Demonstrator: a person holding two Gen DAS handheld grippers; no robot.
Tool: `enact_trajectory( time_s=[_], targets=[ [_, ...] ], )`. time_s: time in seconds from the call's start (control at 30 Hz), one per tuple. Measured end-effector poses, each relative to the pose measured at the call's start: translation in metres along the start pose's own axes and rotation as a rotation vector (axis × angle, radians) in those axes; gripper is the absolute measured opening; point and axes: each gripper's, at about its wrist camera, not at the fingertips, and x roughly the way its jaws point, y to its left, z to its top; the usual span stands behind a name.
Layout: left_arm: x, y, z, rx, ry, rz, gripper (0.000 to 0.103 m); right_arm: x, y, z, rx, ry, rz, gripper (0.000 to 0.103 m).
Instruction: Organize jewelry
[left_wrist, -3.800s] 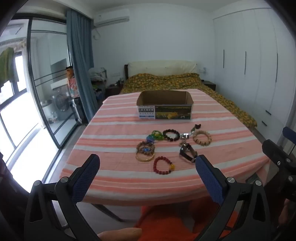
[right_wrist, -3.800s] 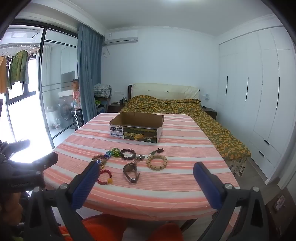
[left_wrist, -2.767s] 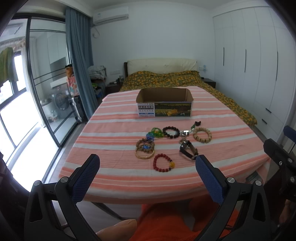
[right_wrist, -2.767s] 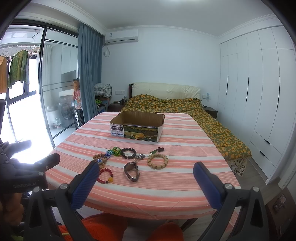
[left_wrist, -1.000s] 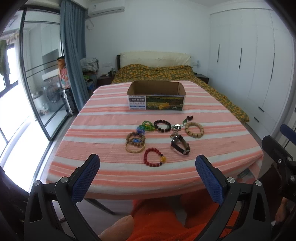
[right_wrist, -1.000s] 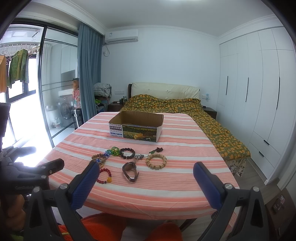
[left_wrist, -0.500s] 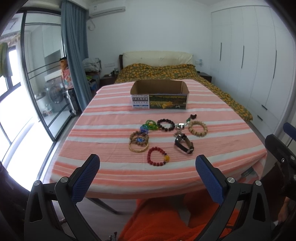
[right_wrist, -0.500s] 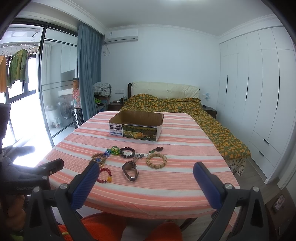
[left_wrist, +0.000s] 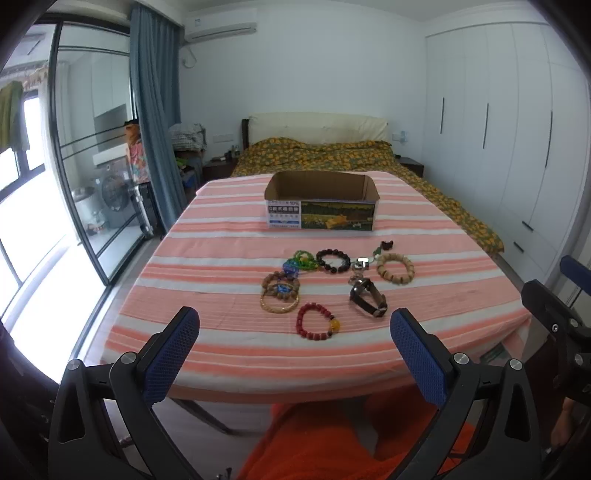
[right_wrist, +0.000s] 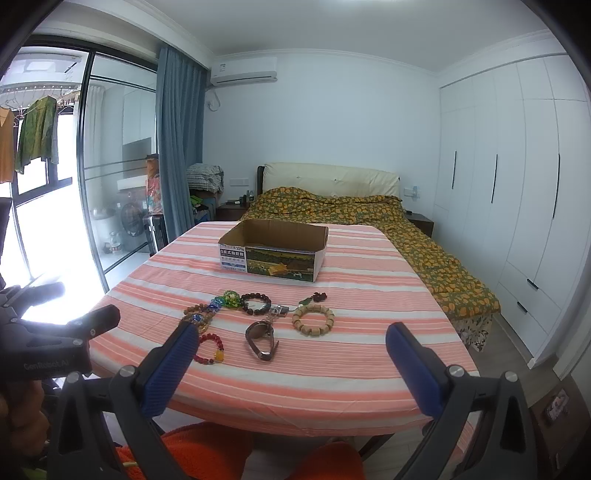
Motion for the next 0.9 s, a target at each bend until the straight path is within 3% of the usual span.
enact_trajectory(
  time_s=[0.9],
  targets=[
    [0.006, 0.014, 0.002, -0.041, 0.002, 0.020, 0.103, 0.004, 0.006, 0.005, 0.009, 0.015, 0.020, 0.103]
  ],
)
